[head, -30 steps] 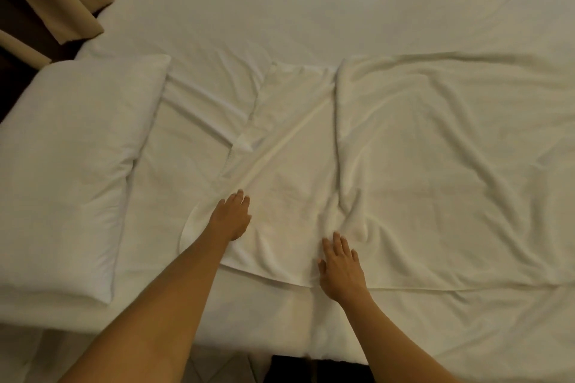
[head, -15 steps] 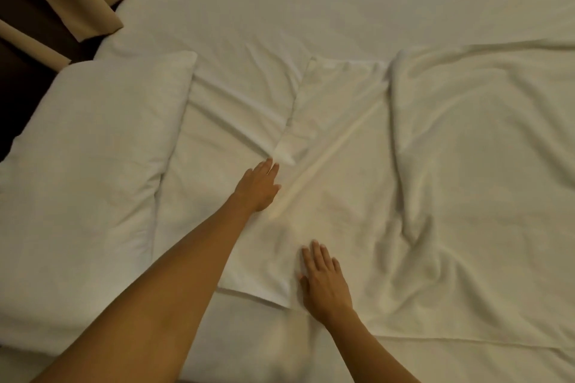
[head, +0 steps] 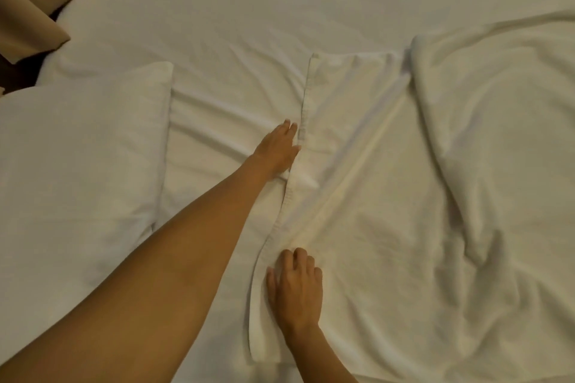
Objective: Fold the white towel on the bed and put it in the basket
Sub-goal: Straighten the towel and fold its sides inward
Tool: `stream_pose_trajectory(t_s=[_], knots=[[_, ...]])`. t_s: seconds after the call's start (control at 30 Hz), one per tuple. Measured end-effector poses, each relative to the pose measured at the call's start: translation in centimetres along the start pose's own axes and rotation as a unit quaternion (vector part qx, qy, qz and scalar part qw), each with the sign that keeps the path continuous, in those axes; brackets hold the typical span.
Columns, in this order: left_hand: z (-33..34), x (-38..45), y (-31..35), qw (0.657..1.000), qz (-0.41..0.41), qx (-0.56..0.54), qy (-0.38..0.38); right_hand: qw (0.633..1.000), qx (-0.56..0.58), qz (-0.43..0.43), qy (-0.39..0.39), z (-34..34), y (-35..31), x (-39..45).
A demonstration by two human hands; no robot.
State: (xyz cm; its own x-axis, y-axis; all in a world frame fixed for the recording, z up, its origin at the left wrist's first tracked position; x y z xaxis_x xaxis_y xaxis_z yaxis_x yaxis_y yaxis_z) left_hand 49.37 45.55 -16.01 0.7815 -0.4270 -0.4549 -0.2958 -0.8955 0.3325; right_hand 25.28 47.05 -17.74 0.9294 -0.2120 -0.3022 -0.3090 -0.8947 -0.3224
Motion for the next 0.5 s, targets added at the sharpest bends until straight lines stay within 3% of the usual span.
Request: stream_pose_trajectory(t_s=[0.23, 0.33, 0.5], knots=[[-1.5, 5.2, 0.9, 0.977, -0.017, -0.199, 0.078, 0.998, 0.024, 0.051, 0.036, 0.5, -0.6, 1.8], [-1.8, 6.7, 0.4, 0.965, -0.049, -0.226, 0.121, 0.995, 0.016, 0.09, 0.028, 0.7, -0.4, 2.7], [-2.6, 7.5, -0.9, 0.918, -0.11, -0.349, 0.15, 0.991, 0.038, 0.128, -0.009, 0.6, -1.5, 3.5]])
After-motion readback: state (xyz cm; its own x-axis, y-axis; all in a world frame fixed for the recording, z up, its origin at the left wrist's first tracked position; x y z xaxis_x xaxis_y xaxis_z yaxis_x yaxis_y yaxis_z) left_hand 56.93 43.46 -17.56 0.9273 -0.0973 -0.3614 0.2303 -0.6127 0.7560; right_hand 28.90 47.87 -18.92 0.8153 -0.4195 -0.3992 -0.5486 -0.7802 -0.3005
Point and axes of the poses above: each hand's wrist, its own x-axis towards the middle knuckle, its own z-axis out of the palm, y = z × x, the point moved 8 cm from there along x, towards the middle knuckle, and after that the axes turned 5 degrees about -x, right-handed, at the moved point
